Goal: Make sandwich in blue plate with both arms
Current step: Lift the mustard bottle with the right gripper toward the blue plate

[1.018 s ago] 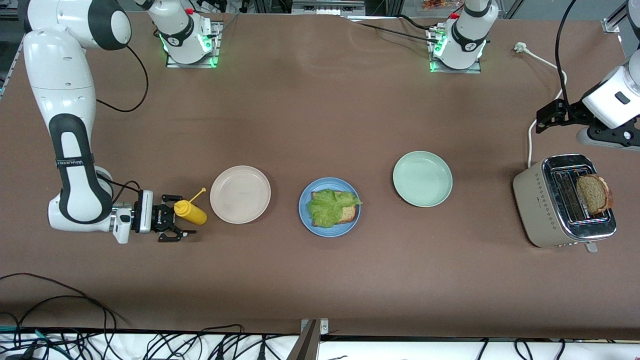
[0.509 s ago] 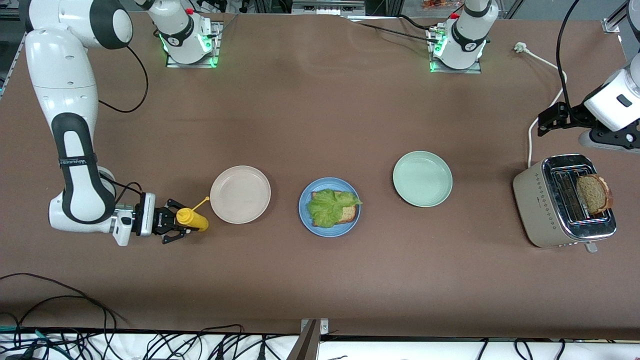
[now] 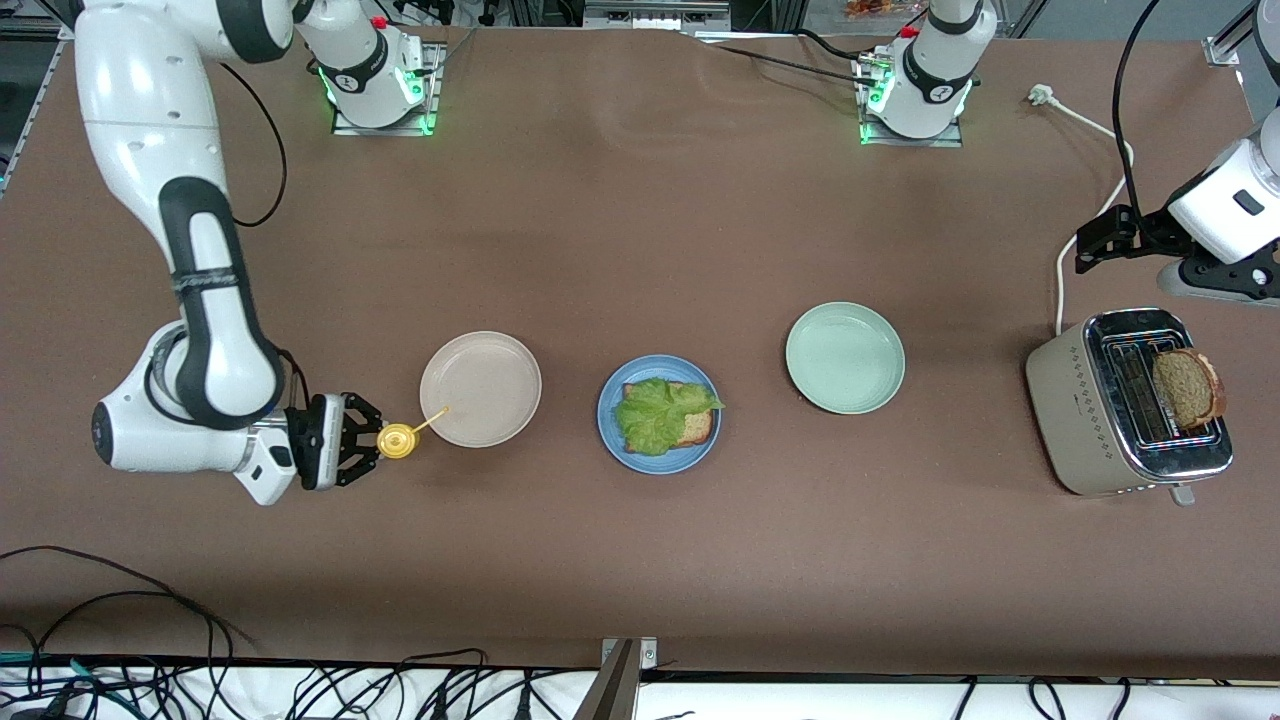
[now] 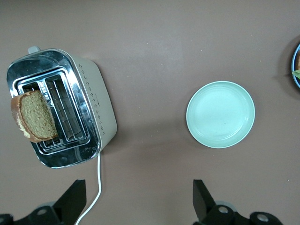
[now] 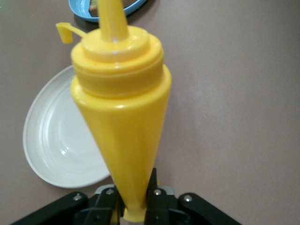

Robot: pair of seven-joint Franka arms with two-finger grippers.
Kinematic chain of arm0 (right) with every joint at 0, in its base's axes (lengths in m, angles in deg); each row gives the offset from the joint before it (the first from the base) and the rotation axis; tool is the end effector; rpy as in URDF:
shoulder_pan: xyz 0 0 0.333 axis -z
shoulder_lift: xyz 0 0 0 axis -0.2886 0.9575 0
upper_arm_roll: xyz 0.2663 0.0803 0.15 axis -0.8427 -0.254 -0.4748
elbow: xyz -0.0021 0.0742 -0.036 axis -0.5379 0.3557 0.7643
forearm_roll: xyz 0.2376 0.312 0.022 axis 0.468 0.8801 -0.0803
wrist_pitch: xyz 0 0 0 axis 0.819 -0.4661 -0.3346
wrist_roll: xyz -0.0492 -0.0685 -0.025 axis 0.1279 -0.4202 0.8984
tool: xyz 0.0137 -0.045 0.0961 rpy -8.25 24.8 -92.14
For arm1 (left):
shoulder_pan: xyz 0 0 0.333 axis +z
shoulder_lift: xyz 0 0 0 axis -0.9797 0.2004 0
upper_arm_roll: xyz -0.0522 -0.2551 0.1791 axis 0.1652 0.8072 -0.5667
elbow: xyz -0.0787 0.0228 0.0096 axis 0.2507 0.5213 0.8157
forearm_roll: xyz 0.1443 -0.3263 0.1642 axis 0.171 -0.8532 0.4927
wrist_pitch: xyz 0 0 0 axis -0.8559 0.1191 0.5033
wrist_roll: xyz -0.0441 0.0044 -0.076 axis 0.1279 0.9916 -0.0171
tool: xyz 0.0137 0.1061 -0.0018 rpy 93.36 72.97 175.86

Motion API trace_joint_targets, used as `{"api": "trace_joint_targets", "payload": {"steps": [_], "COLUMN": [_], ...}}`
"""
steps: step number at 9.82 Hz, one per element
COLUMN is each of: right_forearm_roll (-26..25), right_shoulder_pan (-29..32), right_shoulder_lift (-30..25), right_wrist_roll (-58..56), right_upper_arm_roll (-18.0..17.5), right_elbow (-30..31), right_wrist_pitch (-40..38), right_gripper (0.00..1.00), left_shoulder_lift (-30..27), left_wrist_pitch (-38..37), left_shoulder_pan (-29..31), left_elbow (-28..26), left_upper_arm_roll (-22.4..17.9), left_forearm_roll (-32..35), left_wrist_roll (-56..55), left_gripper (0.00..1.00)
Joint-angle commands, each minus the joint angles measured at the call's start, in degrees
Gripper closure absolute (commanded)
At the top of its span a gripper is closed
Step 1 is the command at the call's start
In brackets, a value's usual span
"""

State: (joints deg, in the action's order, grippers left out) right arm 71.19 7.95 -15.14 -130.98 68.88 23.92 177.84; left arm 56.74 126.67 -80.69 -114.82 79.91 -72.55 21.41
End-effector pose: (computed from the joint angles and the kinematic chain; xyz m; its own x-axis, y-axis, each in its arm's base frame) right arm 0.7136 0.0702 0.2257 0.1868 0.8517 0.4897 0.9716 -0.0865 -0.2202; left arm 0.5622 0.0016 0.5771 0.9870 -0.1493 -0.0587 -0.1516 -0.9878 -0.0360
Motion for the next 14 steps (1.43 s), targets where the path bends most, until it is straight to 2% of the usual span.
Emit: {"api": "trace_joint_targets", "payload": {"steps": [1,5,8,11,13,14], "right_forearm_roll": [-12.2,-26.2,-39.4,-54.2,-59.4,-60.0], "right_shoulder_pan": [-8.9,-23.3,-32.5,-41.0,-45.3,-49.1], "right_shoulder_lift": [-4.2,-4.5,-4.2,-1.9,1.8,4.3], "right_wrist_roll": [18.9,36.3,47.7,58.8,62.8,64.9], "right_upper_arm_roll": [4.0,9.7,11.2,11.9,13.4,16.4], "right_elbow": [-0.4,-4.2,-4.7,-6.3,-10.0,-11.3], "right_wrist_pitch": [0.0,-0.3,-0.5,-4.3,-8.0,-10.3], "right_gripper": [1.00,1.00,1.00,1.00,1.00,1.00], "left_shoulder_lift": [0.4,0.6,1.1,1.2,1.6,2.0], "left_wrist_pitch": [0.0,0.0,0.0,0.0,0.0,0.1], "left_shoulder_pan": [-0.2,-0.2,-0.2,-0.1,0.1,0.3], "left_elbow": [1.0,1.0,1.7,1.7,1.7,1.8], "left_upper_arm_roll": [-0.1,-0.1,-0.1,-0.1,-0.2,-0.3], "left_forearm_roll": [1.5,1.4,1.4,1.4,1.3,1.3], "left_wrist_roll": [1.0,1.0,1.0,1.0,1.0,1.0], "left_gripper": [0.00,0.00,0.00,0.00,0.00,0.00]}}
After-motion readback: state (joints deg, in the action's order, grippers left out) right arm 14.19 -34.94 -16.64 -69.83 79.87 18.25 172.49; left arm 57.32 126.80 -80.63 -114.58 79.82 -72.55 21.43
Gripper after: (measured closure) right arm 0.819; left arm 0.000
